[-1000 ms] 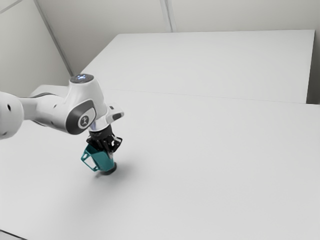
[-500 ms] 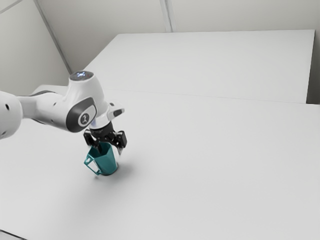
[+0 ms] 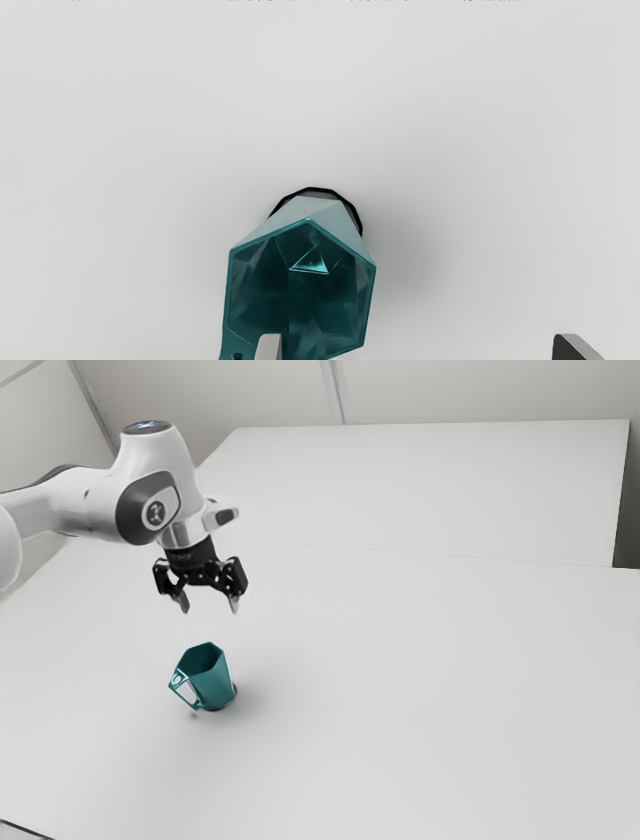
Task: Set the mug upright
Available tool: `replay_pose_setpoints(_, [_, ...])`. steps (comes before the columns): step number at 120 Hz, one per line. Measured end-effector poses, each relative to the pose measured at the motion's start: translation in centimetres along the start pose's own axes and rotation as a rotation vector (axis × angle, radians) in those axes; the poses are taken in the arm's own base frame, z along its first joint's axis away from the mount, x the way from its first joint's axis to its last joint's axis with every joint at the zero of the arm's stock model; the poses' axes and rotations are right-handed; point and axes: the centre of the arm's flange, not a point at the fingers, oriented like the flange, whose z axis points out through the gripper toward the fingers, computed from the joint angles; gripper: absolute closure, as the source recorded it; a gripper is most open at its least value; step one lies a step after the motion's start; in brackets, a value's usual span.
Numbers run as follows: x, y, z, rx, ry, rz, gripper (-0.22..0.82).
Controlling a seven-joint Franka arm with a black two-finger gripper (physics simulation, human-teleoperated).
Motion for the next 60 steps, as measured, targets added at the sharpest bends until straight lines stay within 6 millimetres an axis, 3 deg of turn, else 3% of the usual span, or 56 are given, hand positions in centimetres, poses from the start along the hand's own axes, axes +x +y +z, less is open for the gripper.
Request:
replay_pose_setpoints(38, [1.1, -0.8, -12.3, -0.021, 0.058, 0.069, 0.0])
replay_pose_setpoints(60, [1.6, -1.1, -15.4, -0.026, 0.047, 0.102, 0.0])
